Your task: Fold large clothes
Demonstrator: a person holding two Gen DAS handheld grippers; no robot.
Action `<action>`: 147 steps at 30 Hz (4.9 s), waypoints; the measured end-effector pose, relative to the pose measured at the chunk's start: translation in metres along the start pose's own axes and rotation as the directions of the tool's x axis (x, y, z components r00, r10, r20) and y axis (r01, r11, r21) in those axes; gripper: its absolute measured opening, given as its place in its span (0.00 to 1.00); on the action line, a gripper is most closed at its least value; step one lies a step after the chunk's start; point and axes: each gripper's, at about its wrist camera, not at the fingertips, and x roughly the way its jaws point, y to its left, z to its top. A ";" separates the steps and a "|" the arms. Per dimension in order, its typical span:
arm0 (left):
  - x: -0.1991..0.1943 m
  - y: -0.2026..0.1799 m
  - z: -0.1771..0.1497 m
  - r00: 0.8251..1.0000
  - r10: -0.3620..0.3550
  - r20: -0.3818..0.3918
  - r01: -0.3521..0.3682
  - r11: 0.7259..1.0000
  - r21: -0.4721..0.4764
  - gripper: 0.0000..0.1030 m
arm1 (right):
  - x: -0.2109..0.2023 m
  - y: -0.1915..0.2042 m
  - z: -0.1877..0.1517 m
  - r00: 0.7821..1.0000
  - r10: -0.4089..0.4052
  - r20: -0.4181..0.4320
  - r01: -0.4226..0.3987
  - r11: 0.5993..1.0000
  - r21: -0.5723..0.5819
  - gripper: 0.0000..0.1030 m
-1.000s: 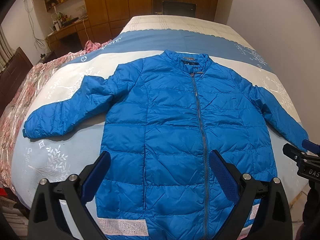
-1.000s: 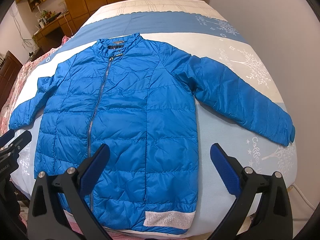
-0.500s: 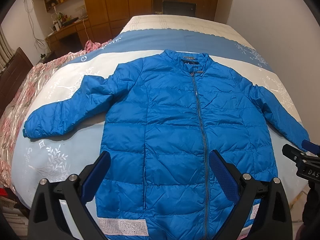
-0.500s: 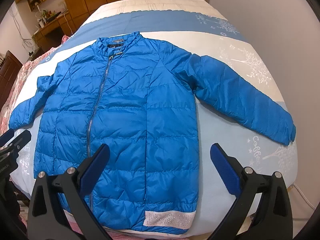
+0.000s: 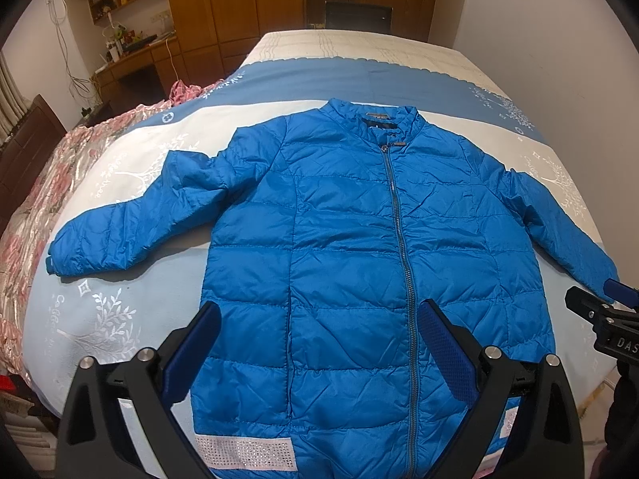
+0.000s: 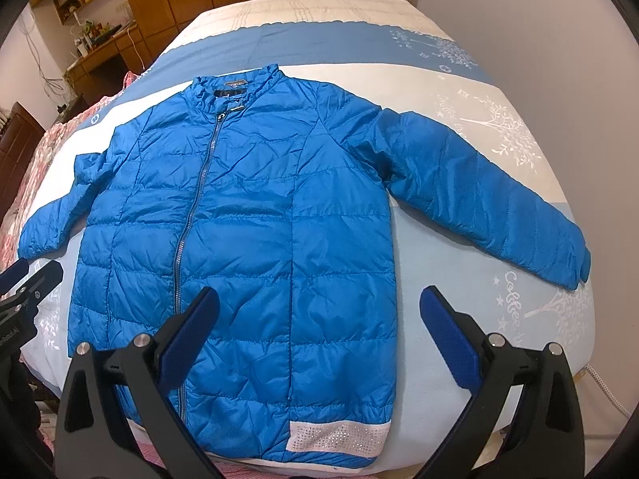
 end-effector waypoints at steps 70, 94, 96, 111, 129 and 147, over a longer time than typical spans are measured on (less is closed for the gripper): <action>0.151 -0.300 0.043 0.990 -0.040 -0.133 0.055 0.993 0.108 0.96 | 0.148 -0.452 0.008 0.975 0.083 -0.208 -0.037 0.976 0.217 0.93; 0.158 -0.232 0.075 0.982 -0.068 -0.176 0.075 0.997 0.034 0.96 | 0.078 -0.366 0.074 0.923 0.375 -0.088 -0.362 0.923 0.131 0.15; 0.155 -0.218 0.079 0.985 -0.055 -0.166 0.061 0.998 0.032 0.96 | 0.081 -0.337 0.093 0.911 0.397 -0.114 -0.388 0.917 0.092 0.14; 0.166 -0.132 0.104 0.987 -0.005 -0.161 0.001 1.000 -0.025 0.96 | 0.135 -0.125 0.142 0.846 0.448 -0.289 -0.482 0.875 -0.054 0.14; 0.191 -0.102 0.104 0.977 -0.060 -0.204 0.065 0.998 0.016 0.96 | 0.069 -0.085 0.139 0.907 0.393 -0.149 -0.411 0.904 -0.118 0.36; 0.181 -0.161 0.086 0.926 -0.228 -0.301 0.243 0.970 0.014 0.77 | 0.151 -0.104 0.087 0.921 0.241 -0.305 -0.235 0.970 0.056 0.35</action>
